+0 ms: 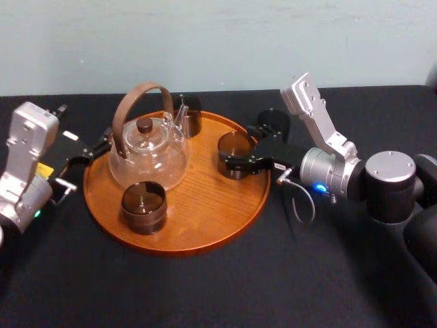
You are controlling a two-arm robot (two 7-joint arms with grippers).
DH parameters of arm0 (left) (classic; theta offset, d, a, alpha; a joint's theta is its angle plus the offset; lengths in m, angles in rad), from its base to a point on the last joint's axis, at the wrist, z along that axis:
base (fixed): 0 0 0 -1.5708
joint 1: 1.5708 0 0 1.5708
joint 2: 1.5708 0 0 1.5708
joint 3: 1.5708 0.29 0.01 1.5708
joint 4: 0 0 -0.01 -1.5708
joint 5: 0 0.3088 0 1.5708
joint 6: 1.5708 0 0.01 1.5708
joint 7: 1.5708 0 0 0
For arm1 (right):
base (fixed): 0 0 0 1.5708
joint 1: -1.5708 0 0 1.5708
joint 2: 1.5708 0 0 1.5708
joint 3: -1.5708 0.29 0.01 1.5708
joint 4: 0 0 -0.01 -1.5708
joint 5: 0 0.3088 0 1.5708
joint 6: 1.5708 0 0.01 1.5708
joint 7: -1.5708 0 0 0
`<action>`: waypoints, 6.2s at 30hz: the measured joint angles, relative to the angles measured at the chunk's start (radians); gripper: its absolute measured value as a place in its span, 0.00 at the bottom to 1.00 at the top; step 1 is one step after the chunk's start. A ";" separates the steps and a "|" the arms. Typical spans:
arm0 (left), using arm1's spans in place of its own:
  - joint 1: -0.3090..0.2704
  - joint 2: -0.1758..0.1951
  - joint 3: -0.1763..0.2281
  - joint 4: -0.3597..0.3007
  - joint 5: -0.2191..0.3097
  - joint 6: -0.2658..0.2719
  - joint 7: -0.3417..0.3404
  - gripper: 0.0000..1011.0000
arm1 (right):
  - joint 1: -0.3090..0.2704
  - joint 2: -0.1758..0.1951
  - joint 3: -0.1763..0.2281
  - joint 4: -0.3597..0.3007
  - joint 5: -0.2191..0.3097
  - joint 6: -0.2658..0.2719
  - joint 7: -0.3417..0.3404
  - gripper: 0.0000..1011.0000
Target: Pick up the glass from the table and place it on the tray.
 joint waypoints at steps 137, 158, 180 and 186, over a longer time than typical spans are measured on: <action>0.000 0.000 0.000 0.000 0.000 0.000 0.000 0.99 | 0.123 -0.019 0.082 0.242 -0.004 0.006 -0.005 0.99; 0.000 0.000 0.000 0.000 0.000 0.000 0.000 0.99 | 0.165 -0.052 0.091 0.317 -0.025 -0.014 -0.005 0.99; 0.000 0.000 0.000 0.000 0.000 0.000 0.000 0.99 | 0.193 -0.076 0.100 0.373 -0.039 -0.031 0.007 0.99; 0.000 0.000 0.000 0.000 0.000 0.000 0.000 0.99 | 0.198 -0.080 0.101 0.386 -0.043 -0.033 0.008 0.99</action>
